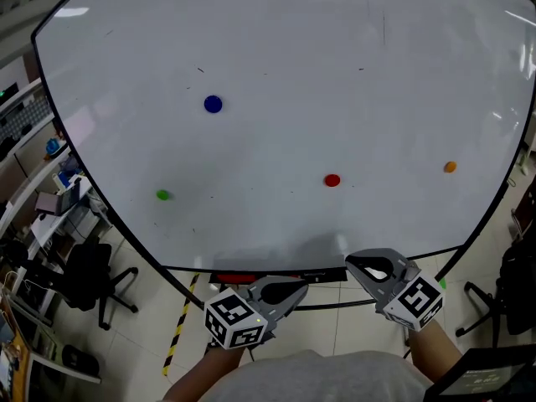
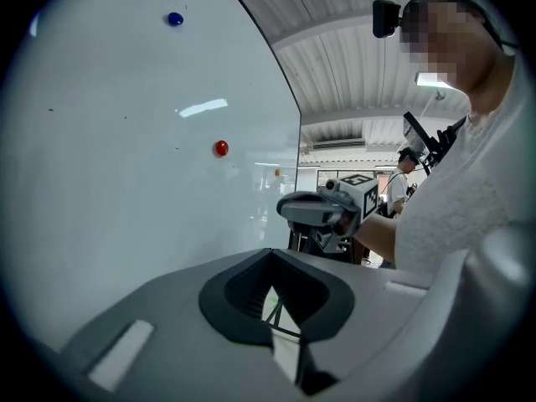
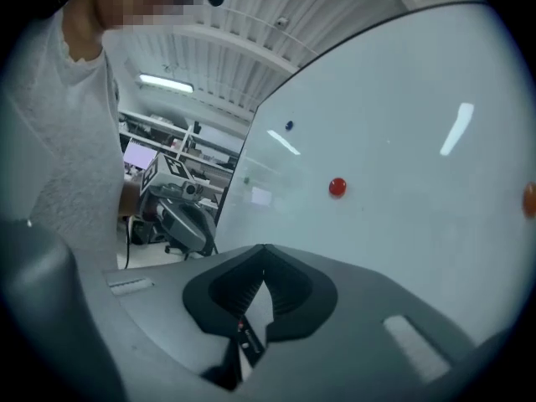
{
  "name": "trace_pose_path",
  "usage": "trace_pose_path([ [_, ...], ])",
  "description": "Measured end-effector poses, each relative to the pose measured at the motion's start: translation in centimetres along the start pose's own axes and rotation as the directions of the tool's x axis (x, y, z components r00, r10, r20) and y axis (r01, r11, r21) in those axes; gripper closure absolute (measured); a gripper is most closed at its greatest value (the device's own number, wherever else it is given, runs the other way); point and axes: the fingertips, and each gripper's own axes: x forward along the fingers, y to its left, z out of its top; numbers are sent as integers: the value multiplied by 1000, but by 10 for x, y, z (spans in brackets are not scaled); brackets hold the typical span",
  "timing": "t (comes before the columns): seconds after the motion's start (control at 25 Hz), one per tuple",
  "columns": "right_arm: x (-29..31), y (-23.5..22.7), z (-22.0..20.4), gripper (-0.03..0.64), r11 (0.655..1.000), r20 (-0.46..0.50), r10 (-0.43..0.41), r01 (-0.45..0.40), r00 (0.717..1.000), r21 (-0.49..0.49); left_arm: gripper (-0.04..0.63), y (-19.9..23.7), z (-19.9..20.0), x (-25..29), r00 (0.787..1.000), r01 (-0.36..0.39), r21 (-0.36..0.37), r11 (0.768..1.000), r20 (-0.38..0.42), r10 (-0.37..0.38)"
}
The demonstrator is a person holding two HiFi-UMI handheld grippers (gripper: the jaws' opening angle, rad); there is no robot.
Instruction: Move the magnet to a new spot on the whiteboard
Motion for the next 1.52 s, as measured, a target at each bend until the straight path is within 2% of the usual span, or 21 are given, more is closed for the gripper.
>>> trace_pose_path([
  [0.16, 12, -20, 50, 594, 989, 85, -45, 56, 995, -134, 614, 4, -2, -8, 1000, -26, 3, 1000, -3, 26],
  [0.24, 19, -31, 67, 578, 962, 83, -70, 89, 994, -257, 614, 5, -2, -12, 999, -36, 4, 999, -3, 36],
  [0.36, 30, -49, 78, 537, 867, 29, -173, 166, 985, -469, 614, 5, -3, -16, 999, -45, 7, 999, -5, 45],
  [0.48, 44, -63, 83, 495, 780, 2, -278, 227, 961, -583, 614, 7, -5, -20, 999, -54, 5, 999, -7, 54],
  [0.64, 59, -82, 78, 482, 696, -15, -372, 268, 928, -666, 614, 7, -5, -22, 998, -57, 4, 998, -9, 57],
  [0.88, 77, -100, 59, 477, 667, -47, -428, 280, 903, -690, 614, 14, -8, -24, 998, -63, 0, 998, -13, 63],
  [1.04, 79, -106, 56, 488, 577, -16, -492, 313, 870, -754, 614, 15, -8, -24, 998, -62, -2, 998, -13, 62],
  [1.12, 79, -106, 55, 494, 546, -12, -518, 319, 855, -775, 614, 15, -8, -23, 998, -61, -2, 998, -14, 61],
  [1.24, 80, -107, 54, 500, 532, -14, -532, 321, 846, -784, 614, 16, -7, -24, 998, -61, -2, 998, -14, 61],
  [1.32, 80, -107, 55, 500, 539, -18, -534, 324, 845, -777, 614, 15, -7, -24, 998, -61, 0, 998, -13, 61],
  [1.44, 79, -108, 55, 492, 565, -31, -526, 322, 850, -759, 614, 14, -6, -23, 998, -61, 3, 998, -14, 61],
  [1.52, 80, -108, 55, 492, 606, -48, -506, 315, 861, -731, 614, 14, -6, -23, 998, -61, 4, 998, -15, 61],
])
